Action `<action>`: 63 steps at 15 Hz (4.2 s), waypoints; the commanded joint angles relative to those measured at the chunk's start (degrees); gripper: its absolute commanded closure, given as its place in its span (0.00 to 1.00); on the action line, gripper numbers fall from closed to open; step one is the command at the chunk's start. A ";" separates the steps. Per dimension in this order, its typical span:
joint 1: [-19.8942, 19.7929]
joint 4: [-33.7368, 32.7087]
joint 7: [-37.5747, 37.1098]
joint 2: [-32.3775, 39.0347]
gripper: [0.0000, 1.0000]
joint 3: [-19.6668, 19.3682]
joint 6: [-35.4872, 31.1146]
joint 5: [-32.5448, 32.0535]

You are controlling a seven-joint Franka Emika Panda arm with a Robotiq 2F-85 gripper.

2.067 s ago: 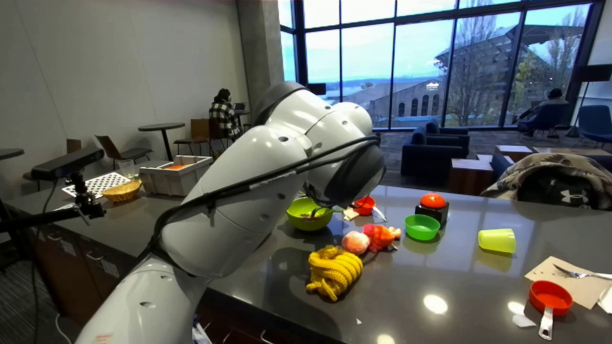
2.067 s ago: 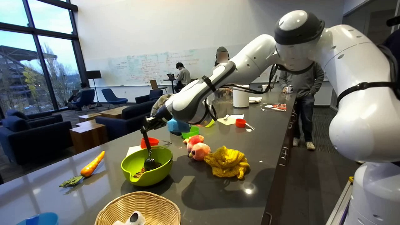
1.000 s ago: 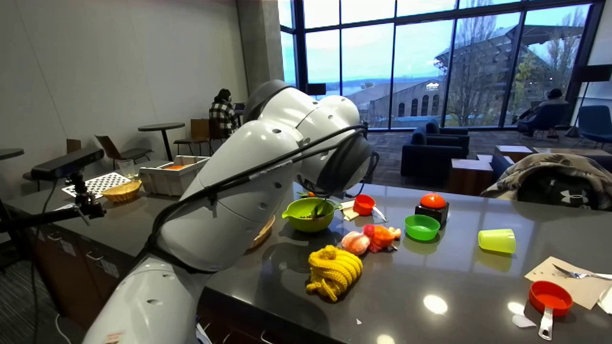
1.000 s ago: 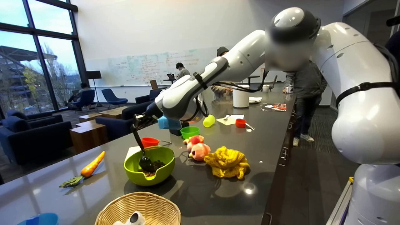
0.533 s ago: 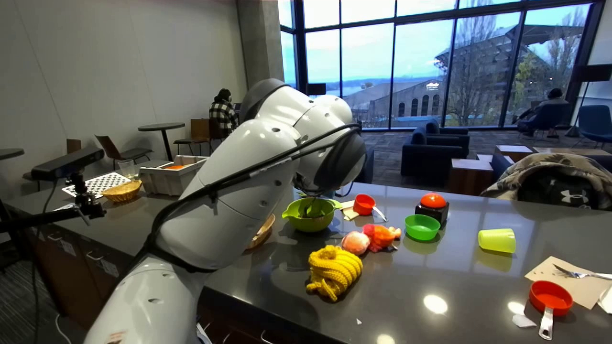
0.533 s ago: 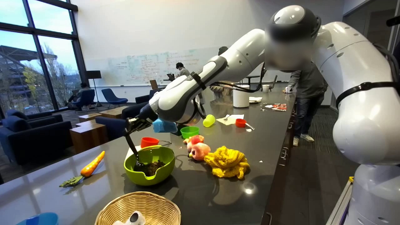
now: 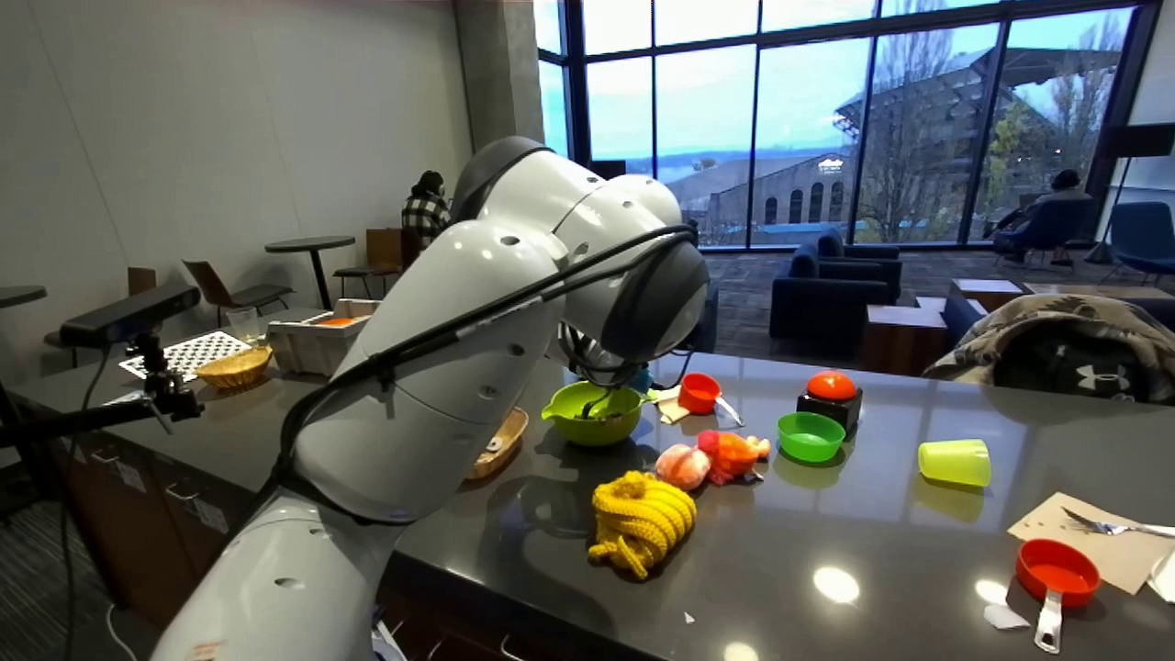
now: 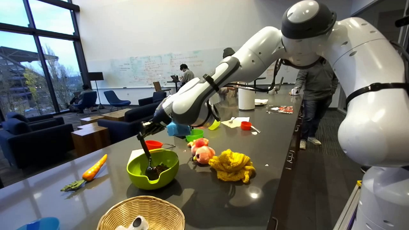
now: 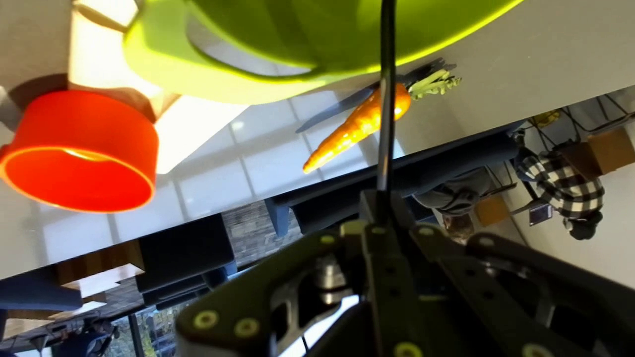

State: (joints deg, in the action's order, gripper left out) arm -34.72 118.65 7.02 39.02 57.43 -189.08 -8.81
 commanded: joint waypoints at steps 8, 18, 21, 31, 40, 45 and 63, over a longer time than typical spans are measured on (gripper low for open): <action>-3.92 2.96 -1.33 -3.55 0.99 -1.42 0.03 0.53; 1.81 -5.03 -1.16 -2.02 0.99 -7.29 2.01 0.52; 4.01 -6.51 -1.70 -1.73 0.99 -7.49 2.39 0.64; 8.08 -5.86 -2.63 -0.94 0.99 -3.32 1.93 0.12; 2.14 2.10 -2.57 -2.17 0.99 0.77 0.25 -0.11; -2.23 3.46 -2.45 -2.32 0.99 1.07 -0.53 -0.14; 5.95 -5.70 -2.65 -2.34 0.99 -0.14 2.24 0.37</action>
State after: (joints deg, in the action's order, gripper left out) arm -29.73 113.78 4.71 37.68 57.64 -188.09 -8.79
